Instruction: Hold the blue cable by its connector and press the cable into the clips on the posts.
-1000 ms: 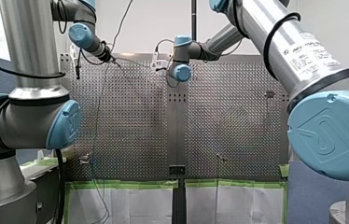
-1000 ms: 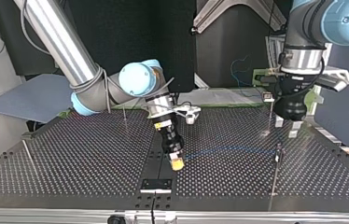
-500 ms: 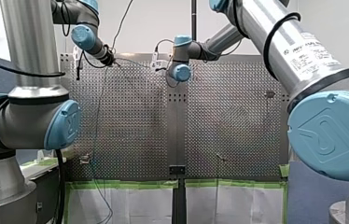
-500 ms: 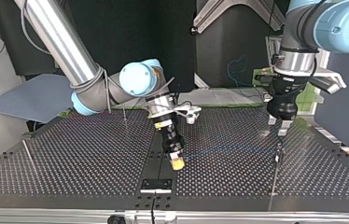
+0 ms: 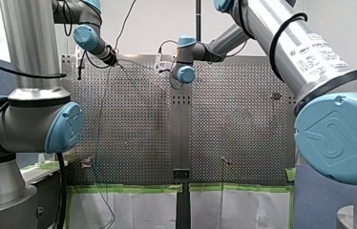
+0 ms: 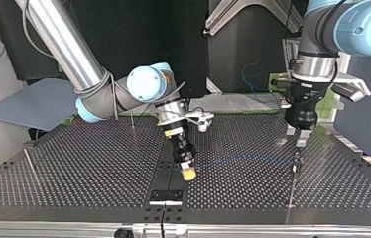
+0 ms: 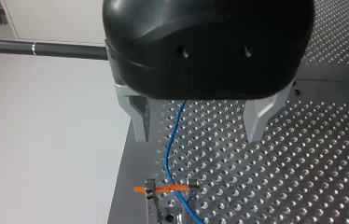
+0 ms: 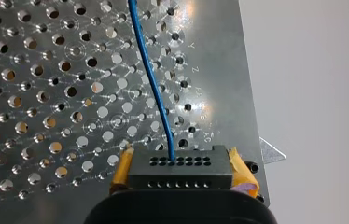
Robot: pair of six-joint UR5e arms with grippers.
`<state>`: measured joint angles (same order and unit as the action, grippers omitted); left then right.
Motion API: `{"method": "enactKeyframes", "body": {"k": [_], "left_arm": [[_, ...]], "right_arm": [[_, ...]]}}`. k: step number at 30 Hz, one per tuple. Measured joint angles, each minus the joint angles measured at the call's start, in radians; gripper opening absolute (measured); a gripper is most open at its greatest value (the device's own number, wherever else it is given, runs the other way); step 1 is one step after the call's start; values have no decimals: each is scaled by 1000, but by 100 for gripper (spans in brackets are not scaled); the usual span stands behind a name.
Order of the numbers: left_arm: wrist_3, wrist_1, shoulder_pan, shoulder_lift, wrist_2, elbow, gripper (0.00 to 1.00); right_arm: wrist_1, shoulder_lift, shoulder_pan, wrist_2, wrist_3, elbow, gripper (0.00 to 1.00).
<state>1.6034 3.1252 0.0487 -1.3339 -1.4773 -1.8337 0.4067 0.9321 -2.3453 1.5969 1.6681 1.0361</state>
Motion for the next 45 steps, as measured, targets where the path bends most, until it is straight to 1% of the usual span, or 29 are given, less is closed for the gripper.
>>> {"method": "enactKeyframes", "body": {"k": [10,16,27,30,41,45], "left_arm": [[-7,1,-2,0,-10,2,99],[-12,4,-6,0,-27,3,99],[-15,17,-12,0,-115,3,99],[-15,19,-14,1,-125,3,99],[-15,20,-19,2,-130,3,99],[-19,17,-24,2,-118,3,99]], "right_arm": [[0,0,0,0,0,0,0],[-3,0,0,-1,0,0,0],[-9,0,-1,-1,0,0,0],[-10,0,-1,-1,0,0,0],[-10,0,-1,-1,0,0,0],[-10,0,0,0,0,0,0]]}}
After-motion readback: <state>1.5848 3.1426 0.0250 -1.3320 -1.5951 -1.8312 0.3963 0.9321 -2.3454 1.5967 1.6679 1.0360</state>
